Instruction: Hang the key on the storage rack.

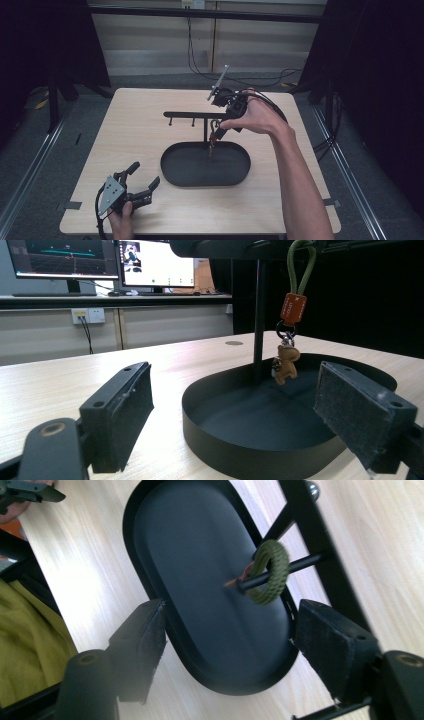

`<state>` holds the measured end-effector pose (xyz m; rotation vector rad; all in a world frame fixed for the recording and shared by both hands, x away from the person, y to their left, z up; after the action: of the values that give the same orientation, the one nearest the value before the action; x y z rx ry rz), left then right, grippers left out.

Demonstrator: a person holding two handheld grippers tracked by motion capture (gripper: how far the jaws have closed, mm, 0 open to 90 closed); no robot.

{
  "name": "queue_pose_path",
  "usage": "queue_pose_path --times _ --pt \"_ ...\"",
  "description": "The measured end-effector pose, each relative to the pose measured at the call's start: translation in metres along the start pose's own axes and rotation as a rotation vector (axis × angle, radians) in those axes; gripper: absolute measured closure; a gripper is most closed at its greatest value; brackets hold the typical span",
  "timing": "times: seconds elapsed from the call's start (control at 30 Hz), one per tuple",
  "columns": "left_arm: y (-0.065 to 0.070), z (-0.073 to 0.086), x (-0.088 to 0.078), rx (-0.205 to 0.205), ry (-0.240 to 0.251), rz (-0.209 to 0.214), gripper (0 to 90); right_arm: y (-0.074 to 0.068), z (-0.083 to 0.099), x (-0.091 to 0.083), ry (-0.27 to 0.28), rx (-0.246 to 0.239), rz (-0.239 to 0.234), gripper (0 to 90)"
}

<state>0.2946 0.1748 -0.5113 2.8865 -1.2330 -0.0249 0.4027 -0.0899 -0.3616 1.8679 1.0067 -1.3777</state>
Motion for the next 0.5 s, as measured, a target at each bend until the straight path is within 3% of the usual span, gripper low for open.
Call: queue_pose_path --times 0.43,0.5 --pt "0.0 0.0 0.0 0.003 -0.005 0.001 15.5 -0.015 0.02 0.009 0.024 0.019 -0.017 27.8" --pt "0.0 0.0 0.0 0.002 -0.005 0.001 15.5 -0.02 0.024 0.012 0.019 0.01 0.017 27.6"
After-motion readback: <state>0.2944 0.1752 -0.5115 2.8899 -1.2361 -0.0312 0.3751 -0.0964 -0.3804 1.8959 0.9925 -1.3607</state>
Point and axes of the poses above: each handheld gripper's, and its own axes: x roughly forward along the jaws, z roughly out of its underside, y roughly to its right, the point moved 7 cm from there along x, roughly forward along the jaws, and after that the axes turned 7 degrees about z, right-handed, at the moved point
